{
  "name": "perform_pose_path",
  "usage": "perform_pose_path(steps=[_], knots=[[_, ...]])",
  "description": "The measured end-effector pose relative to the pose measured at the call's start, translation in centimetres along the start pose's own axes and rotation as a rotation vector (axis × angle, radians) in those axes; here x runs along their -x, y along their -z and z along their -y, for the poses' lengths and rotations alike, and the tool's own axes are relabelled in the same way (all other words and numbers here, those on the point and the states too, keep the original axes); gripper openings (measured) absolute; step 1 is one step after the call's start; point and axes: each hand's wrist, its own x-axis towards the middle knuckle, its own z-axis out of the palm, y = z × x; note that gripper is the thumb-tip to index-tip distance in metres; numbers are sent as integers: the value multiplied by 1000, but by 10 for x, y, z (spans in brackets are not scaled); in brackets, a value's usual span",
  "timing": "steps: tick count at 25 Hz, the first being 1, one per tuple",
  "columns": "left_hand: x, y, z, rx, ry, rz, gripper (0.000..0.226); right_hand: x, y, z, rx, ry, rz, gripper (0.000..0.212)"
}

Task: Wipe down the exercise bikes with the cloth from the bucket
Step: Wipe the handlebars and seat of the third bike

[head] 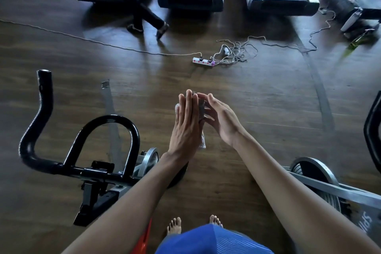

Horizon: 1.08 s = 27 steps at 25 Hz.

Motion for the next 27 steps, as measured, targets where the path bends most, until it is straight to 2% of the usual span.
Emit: perform_pose_path(steps=[3,8,15,19,23,27], knots=[[-20,8,-3,5,5,-6,72,-1,-3,2,-4,59,-49,36],[-3,5,-6,-27,50,51,70,1,-7,1,54,32,-77,34],[51,12,-11,13,69,264,97,-12,-18,-3,241,104,-178,25],[77,26,-16,12,97,359,85,-21,-24,-2,283,109,-272,12],[105,37,-10,-86,58,411,78,-21,-26,-2,290,103,-300,10],[78,31,-16,-37,81,427,74,-21,-27,-3,299,108,-328,9]])
